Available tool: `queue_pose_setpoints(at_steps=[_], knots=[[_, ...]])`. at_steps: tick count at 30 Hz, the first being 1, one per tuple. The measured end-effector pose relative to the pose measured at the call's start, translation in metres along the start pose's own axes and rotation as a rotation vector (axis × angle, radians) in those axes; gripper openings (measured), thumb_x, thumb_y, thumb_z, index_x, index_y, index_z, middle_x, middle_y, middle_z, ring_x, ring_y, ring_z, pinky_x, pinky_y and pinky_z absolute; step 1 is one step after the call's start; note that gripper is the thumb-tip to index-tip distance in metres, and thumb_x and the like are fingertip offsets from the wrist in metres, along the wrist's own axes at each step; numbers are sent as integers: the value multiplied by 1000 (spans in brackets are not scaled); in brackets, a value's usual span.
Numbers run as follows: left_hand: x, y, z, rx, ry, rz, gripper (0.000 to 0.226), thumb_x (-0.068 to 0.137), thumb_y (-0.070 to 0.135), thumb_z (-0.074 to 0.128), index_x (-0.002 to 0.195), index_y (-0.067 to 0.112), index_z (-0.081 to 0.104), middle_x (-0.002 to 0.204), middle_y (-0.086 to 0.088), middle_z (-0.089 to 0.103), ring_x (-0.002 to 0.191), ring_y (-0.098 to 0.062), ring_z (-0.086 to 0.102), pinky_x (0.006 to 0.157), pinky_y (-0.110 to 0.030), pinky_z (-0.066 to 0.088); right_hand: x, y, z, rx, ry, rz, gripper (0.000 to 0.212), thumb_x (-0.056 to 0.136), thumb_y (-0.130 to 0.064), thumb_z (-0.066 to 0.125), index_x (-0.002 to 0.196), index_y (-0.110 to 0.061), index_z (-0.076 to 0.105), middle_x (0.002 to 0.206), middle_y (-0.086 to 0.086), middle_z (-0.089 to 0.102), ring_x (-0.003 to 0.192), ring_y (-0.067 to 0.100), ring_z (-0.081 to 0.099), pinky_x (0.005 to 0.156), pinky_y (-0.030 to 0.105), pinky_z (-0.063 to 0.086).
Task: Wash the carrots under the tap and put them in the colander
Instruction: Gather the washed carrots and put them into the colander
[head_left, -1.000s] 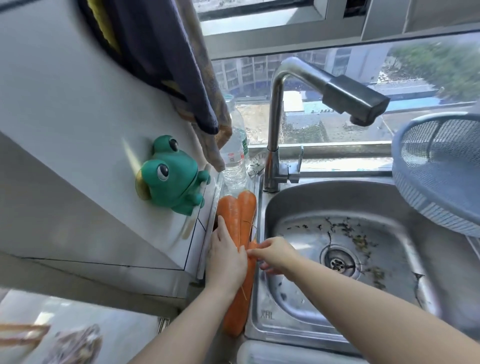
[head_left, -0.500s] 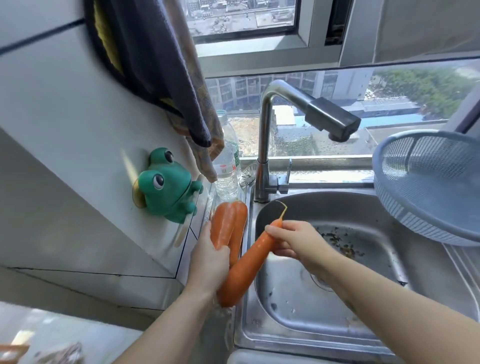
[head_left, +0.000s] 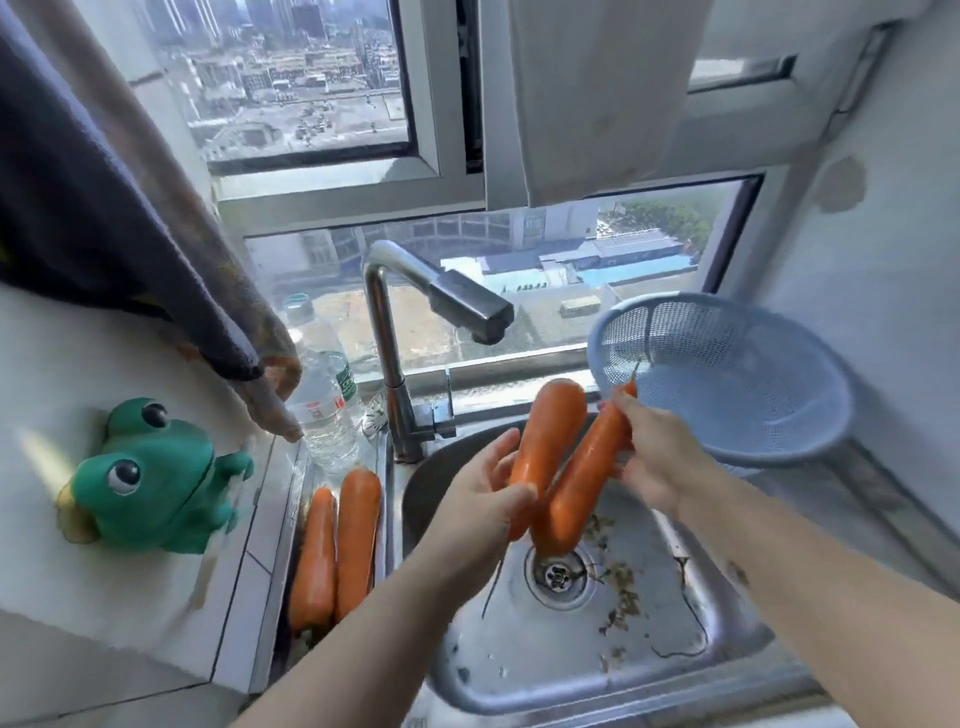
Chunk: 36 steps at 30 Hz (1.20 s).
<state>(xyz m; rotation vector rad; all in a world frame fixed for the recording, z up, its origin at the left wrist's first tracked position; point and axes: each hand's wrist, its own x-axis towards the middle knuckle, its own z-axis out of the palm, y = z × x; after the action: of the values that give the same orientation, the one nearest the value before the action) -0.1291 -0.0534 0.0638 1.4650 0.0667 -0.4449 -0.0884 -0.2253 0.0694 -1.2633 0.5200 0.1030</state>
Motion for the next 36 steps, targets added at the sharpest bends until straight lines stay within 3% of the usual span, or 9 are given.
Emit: queue_pose_setpoints(at_steps=[6,10,14,17,22,27,30,32,36], knots=[[40,44,61,32,-140,109,73,77,3,59,144,21,37,121,-2,59,109,-23,63,98,-43,49,14,-61,-30,1,75,-93,30,99,-39,45,95,-12,57,92,11,66,82,25,64,69,40,50],[71,72,102,51,-193,145,73,78,10,58,145,26,35,125,-4,56,112,-28,60,100,-51,46,24,-110,-50,-112,11,-183,67,64,-42,74,115,-3,58,108,15,69,95,32,67,89,49,51],[110,90,136,181,-202,241,67,88,9,56,149,21,30,137,-4,53,117,-22,57,101,-41,46,52,-150,-68,-186,87,-325,65,51,-38,85,103,-4,63,103,17,70,87,30,69,89,48,54],[139,90,143,385,-180,271,66,94,15,57,151,23,24,147,0,41,119,-9,47,94,-21,43,88,-166,-87,-397,149,-394,96,34,-57,89,112,-10,60,106,10,69,94,30,68,91,49,53],[176,45,121,736,54,-56,72,90,25,60,150,30,23,152,-22,18,138,-39,27,113,-48,28,153,-137,-116,-1025,174,-279,78,69,-43,82,128,-7,48,123,10,57,105,25,55,87,31,43],[193,15,114,501,-18,-91,52,93,11,57,142,12,37,103,8,52,126,-28,49,91,-24,41,202,-87,-140,-1260,63,-55,75,69,-39,83,129,-14,45,127,8,56,104,23,54,84,31,43],[203,7,114,442,-75,-123,73,89,19,63,150,20,22,139,-8,45,125,-33,49,97,-29,43,220,-72,-151,-1310,73,-51,80,68,-37,84,133,-18,41,131,6,54,112,26,54,89,36,46],[208,3,111,362,-122,-191,83,84,22,67,150,38,19,149,-25,29,101,-37,59,89,-41,52,227,-67,-154,-1387,150,-101,81,72,-39,81,137,-18,37,136,8,51,119,30,52,97,42,46],[207,2,107,379,-168,-149,79,90,20,62,152,33,15,149,-30,27,65,-14,52,62,-22,48,219,-66,-150,-1778,347,-275,87,78,-42,73,147,-21,24,148,11,35,135,32,35,108,49,37]])
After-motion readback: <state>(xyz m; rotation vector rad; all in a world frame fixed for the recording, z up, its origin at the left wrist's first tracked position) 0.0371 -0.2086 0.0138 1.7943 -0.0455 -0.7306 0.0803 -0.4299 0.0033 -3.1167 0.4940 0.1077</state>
